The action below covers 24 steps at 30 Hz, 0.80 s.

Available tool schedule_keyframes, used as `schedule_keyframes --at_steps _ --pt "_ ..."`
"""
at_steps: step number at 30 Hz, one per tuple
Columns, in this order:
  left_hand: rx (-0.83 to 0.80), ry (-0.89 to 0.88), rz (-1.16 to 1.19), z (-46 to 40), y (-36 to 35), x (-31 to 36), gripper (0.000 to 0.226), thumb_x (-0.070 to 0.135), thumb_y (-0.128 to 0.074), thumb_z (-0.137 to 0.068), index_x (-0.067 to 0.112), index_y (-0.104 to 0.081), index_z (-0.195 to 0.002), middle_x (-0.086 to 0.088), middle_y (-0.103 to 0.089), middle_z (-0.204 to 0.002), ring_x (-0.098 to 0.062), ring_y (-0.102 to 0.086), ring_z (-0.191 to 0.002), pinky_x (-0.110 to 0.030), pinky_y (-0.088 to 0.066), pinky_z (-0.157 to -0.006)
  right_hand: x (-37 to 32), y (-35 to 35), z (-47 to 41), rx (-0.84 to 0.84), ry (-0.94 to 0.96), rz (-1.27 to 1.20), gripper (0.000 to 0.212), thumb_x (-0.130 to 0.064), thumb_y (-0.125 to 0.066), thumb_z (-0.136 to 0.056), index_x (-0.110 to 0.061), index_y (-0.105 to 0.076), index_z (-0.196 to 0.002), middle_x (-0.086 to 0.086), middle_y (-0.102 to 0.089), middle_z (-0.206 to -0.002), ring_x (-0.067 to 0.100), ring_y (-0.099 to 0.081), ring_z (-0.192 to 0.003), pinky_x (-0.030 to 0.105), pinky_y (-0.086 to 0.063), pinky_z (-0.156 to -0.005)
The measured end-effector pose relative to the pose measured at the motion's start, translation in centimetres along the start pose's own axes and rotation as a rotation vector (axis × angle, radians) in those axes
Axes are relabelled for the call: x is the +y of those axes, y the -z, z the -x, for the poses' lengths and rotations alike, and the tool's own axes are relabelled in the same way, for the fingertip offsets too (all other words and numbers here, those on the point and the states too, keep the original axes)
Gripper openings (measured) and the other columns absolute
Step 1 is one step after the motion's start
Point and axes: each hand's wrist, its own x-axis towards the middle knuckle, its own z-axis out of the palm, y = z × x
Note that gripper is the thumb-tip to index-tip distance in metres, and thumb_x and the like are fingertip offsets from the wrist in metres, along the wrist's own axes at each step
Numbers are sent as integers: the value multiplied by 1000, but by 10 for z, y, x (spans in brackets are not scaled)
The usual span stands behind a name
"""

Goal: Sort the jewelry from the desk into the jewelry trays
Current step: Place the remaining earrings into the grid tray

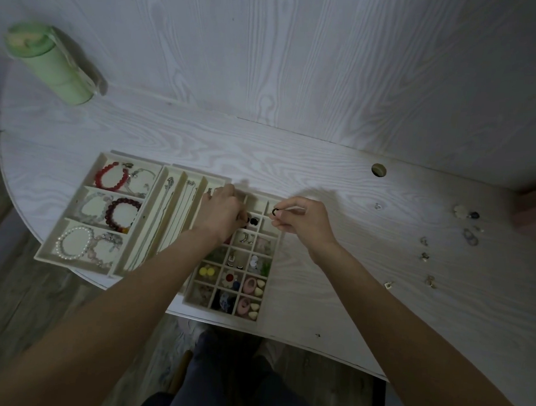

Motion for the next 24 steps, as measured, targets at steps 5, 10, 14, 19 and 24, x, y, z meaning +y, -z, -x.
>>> schedule_keyframes --at_steps 5,10,14,19,24 --pt "-2 1 18 0 1 -1 17 27 -65 -86 22 -71 -101 -3 -46 -115 -22 -44 -114 -38 -28 -101 -1 -2 -2 5 -2 -6 10 8 -61 -86 3 -66 -93 13 -69 -77 10 -68 -60 19 -56 -63" --pt "39 -8 64 1 0 -7 13 25 -67 -84 21 -72 -96 2 -42 -102 -20 -47 -108 -38 -31 -102 2 -4 -4 0 4 -3 10 8 -60 -87 2 -66 -91 13 -68 -79 8 -68 -60 18 -54 -61" --pt "114 -5 117 3 0 -16 14 20 -68 -84 17 -72 -96 1 -43 -100 -22 -46 -104 -39 -31 -102 7 -9 -5 -4 10 44 10 7 -60 -87 0 -65 -91 13 -69 -81 10 -68 -61 18 -53 -59" --pt "111 -151 107 9 2 -27 34 13 -62 -87 19 -64 -121 -9 -48 -127 -30 -41 -119 -47 -31 -107 14 -20 -9 54 70 140 19 4 -61 -88 -13 -59 -79 8 -66 -84 12 -65 -61 17 -52 -58" --pt "-32 -217 -147 11 0 -37 59 16 -56 -89 27 -37 -144 3 -16 -157 -20 -11 -144 -42 -11 -115 20 -31 -13 84 163 352 10 -2 -64 -87 -10 -66 -82 3 -69 -88 11 -64 -75 19 -51 -71"
